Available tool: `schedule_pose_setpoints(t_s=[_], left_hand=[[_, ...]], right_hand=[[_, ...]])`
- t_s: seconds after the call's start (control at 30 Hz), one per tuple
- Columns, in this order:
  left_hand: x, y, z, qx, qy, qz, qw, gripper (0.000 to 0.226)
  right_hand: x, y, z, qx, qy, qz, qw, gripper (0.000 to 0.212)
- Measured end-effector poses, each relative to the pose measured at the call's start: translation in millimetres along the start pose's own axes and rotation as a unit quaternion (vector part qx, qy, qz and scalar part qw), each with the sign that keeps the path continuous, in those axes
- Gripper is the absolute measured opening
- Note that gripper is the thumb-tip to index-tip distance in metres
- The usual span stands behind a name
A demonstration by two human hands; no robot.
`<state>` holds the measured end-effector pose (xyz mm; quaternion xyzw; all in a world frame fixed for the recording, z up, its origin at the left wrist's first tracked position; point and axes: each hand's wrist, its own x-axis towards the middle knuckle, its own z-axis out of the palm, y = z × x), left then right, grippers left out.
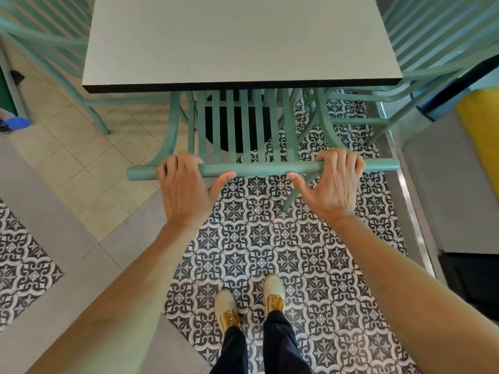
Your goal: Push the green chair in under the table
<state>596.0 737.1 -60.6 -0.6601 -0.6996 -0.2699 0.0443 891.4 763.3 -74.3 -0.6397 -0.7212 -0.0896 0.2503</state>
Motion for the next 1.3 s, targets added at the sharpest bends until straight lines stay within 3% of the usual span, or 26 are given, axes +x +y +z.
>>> schedule_pose_setpoints(t_s=[0.87,1.2,1.3], left_hand=[[-9,-1,1,0.02,-0.006,0.0,1.0,0.069],[1,1,-30,-0.003,-0.091,0.023,0.996,0.084],[15,7,-57,-0.021,-0.078,0.032,0.996,0.086]], right_hand=[[-5,-2,-5,0.006,-0.002,-0.003,1.0,0.071],[5,-17,-34,0.016,-0.093,-0.001,0.996,0.077],[17,-27,-56,0.034,-0.115,-0.004,0.993,0.077]])
